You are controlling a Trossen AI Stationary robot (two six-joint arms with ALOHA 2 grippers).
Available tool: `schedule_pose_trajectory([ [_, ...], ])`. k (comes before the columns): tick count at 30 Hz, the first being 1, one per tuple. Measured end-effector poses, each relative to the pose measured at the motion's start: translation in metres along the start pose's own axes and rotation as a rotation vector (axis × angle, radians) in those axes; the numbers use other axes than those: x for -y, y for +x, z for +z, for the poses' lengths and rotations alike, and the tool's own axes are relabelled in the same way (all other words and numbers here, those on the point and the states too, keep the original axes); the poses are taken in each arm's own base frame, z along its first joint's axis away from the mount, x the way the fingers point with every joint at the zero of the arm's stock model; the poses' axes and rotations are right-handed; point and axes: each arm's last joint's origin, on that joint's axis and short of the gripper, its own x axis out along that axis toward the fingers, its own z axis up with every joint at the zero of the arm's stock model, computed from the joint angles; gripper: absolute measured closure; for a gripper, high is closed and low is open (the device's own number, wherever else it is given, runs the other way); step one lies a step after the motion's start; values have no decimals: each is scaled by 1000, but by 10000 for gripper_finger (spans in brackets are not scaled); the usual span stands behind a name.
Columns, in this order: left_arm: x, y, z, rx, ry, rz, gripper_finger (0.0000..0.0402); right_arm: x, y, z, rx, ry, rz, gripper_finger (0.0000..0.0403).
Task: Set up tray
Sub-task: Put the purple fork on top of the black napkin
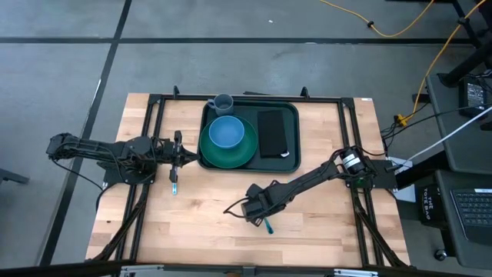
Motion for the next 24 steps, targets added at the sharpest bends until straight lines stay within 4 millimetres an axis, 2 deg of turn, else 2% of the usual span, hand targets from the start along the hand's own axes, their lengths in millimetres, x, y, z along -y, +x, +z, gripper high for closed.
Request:
schedule_pose_trajectory([
  [24, 0, 0, 0, 0, 0, 0, 400, 0, 0, -1, -27, -80, 14, 376],
])
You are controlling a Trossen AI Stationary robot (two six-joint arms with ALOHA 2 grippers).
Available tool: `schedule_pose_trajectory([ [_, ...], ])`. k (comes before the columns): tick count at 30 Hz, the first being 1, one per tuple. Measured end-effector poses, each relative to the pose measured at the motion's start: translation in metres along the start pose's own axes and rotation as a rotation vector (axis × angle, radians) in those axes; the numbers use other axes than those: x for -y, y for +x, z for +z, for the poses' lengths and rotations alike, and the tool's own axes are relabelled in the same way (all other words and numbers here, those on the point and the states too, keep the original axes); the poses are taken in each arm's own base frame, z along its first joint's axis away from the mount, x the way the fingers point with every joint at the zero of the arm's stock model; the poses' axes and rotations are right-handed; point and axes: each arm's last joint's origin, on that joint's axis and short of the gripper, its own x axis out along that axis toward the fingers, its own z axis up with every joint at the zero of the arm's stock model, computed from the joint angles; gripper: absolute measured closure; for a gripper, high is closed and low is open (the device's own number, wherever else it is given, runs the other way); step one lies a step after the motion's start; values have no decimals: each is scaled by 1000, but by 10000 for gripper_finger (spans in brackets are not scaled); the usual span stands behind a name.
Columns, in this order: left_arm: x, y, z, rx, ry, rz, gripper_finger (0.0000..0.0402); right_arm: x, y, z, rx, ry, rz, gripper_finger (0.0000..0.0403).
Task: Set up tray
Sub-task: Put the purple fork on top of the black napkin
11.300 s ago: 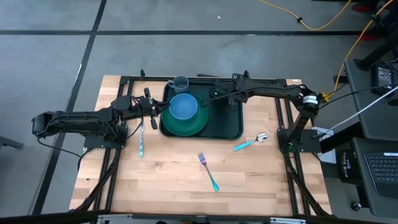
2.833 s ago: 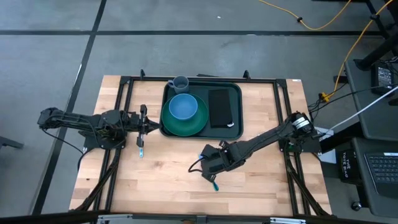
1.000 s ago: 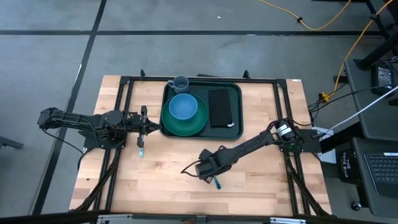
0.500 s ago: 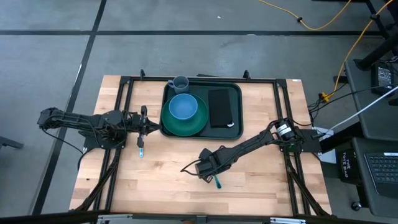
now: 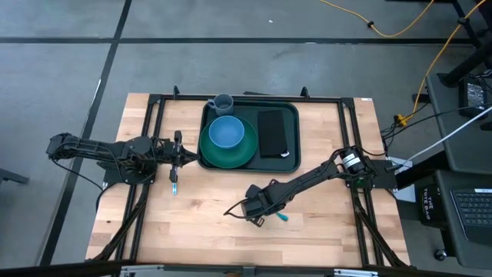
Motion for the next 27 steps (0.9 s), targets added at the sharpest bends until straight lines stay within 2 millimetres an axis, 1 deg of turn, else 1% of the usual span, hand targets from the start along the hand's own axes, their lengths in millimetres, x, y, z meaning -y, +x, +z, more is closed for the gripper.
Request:
schedule_pose_trajectory([
  [4, 0, 0, 0, 0, 0, 0, 397, 0, 0, 0, 1, -24, 1, 393],
  [10, 0, 0, 0, 0, 5, 0, 399, -1, -2, 0, -32, -34, 34, 392],
  [13, 0, 0, 0, 0, 17, 0, 400, -3, -7, 4, -41, -79, 59, 392],
  [19, 0, 0, 0, -4, 18, 0, 396, -4, -26, 19, -33, -193, 79, 392],
  [23, 0, 0, -2, -18, 17, 1, 398, 0, -38, 26, -37, -258, 69, 392],
  [27, 0, 0, -2, -19, 10, 1, 400, 7, -62, 32, 15, -304, 111, 392],
])
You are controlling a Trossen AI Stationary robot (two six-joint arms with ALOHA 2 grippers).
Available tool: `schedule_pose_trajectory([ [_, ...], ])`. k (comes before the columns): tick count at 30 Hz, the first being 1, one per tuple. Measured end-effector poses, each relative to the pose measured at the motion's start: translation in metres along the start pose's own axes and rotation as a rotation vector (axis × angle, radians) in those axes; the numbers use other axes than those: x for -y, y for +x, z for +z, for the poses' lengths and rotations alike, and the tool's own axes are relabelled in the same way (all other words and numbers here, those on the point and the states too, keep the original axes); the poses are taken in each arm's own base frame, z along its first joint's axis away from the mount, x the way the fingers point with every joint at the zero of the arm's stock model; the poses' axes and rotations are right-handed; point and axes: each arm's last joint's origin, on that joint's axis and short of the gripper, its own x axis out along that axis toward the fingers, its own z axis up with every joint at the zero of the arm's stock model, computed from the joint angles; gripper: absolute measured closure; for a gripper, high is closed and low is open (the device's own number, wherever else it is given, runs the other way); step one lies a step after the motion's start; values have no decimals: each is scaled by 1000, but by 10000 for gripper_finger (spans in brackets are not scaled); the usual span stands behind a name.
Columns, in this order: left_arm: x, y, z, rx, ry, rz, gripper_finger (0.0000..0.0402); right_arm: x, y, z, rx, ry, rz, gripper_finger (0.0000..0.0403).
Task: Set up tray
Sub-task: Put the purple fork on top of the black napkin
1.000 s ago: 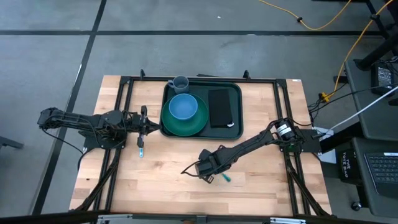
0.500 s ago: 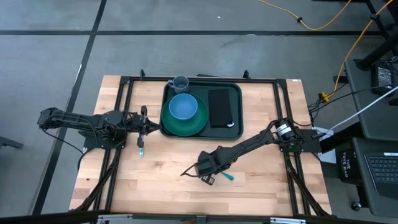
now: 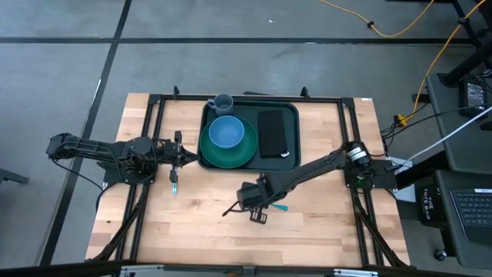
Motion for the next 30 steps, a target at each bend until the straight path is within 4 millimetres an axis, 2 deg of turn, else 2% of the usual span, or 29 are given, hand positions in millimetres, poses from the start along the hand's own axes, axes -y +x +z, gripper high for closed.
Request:
schedule_pose_trajectory([
  [5, 0, 0, 0, 3, 0, 0, 396, 11, -40, 4, 110, -96, 4, 392],
  [9, 0, 0, 0, 3, -4, 0, 398, 16, -54, 4, 195, -187, -31, 392],
  [19, 0, 0, 0, 4, -3, 0, 396, 26, -25, -13, 337, -222, 11, 393],
  [25, 0, 0, 0, 1, -1, 0, 400, 35, -8, -26, 486, -212, 20, 393],
  [30, 0, 0, -1, -6, 1, 1, 396, 39, -1, -34, 588, -204, 56, 393],
])
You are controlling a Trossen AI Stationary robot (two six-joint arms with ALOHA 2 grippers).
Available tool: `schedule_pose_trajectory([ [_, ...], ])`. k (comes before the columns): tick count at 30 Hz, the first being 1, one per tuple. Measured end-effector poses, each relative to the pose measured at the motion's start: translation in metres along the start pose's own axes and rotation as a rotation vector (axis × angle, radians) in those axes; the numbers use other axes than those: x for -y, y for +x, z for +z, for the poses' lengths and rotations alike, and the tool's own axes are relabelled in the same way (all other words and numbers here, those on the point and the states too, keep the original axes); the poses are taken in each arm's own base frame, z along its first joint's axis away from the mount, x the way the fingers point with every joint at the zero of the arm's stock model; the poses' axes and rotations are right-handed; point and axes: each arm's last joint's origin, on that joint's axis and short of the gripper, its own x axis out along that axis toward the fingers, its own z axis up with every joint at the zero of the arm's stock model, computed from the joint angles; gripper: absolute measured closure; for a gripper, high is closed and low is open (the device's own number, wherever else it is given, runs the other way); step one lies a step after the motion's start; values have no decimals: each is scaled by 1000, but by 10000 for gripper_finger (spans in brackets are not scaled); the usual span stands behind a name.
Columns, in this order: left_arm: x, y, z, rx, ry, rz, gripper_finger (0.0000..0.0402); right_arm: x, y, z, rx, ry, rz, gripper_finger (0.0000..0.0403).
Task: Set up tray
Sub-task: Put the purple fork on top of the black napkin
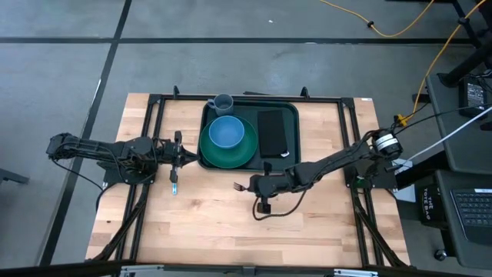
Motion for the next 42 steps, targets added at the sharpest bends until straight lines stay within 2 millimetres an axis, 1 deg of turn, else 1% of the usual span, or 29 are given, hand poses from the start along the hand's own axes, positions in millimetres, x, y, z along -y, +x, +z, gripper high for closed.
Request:
schedule_pose_trajectory([
  [2, 0, 0, 0, 0, 0, 0, 395, 2, -1, -3, 5, -10, -24, 393],
  [4, 0, 0, 0, -3, 1, 0, 394, 6, -3, -2, 23, -20, -56, 393],
  [10, 0, 0, 0, -5, 1, 2, 394, 27, -6, 9, 64, 10, -75, 393],
  [13, 0, 0, 0, 2, 0, 5, 393, 37, -5, 10, 56, 27, -90, 392],
  [18, -1, 0, 2, 20, -2, 29, 393, 59, -3, 14, 74, 114, -178, 392],
  [22, -3, 0, 3, 38, -1, 96, 393, 78, -3, 15, 63, 168, -230, 392],
  [25, -4, 0, 4, 46, 43, 157, 393, 91, -10, 19, 69, 208, -256, 392],
  [29, -6, -1, 7, 67, 87, 232, 394, 108, -27, 23, 85, 284, -315, 392],
  [35, -7, -1, 11, 98, 167, 253, 393, 133, -51, 18, 61, 479, -476, 392],
  [38, -7, -2, 12, 99, 217, 255, 394, 143, -55, 16, 81, 579, -556, 392],
  [42, -7, -2, 13, 103, 253, 259, 394, 155, -57, 14, 96, 700, -580, 393],
])
